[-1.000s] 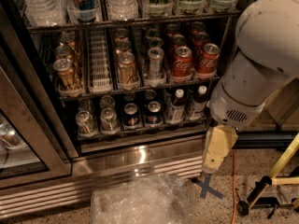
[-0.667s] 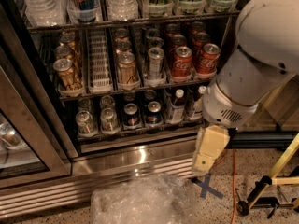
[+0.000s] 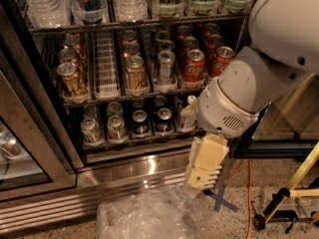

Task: Pick orange can from middle shelf of fridge

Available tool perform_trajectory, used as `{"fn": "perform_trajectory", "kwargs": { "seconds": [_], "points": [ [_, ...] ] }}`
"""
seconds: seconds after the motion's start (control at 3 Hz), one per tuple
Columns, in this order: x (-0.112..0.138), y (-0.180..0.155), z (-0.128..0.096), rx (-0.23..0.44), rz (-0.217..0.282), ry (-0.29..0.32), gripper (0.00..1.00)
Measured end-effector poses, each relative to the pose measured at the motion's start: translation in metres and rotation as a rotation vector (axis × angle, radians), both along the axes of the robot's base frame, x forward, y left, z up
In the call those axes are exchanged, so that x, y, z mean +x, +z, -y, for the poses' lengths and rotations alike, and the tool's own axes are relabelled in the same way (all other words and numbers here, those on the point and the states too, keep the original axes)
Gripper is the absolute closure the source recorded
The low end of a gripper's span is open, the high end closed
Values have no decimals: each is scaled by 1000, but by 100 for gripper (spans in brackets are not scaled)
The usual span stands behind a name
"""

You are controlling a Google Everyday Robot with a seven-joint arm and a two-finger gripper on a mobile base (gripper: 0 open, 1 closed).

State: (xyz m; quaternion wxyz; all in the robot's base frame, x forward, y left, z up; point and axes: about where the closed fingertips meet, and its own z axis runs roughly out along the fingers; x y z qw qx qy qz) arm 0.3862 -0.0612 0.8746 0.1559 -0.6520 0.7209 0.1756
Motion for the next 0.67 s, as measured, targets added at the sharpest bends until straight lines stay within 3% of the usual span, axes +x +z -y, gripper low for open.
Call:
{"fn": "perform_trajectory", "kwargs": {
  "seconds": [0.33,0.67],
  "points": [
    [-5,5,-11,39,-4,27,0],
    [-15,-33,24,169,-148,-58,0]
  ]
}}
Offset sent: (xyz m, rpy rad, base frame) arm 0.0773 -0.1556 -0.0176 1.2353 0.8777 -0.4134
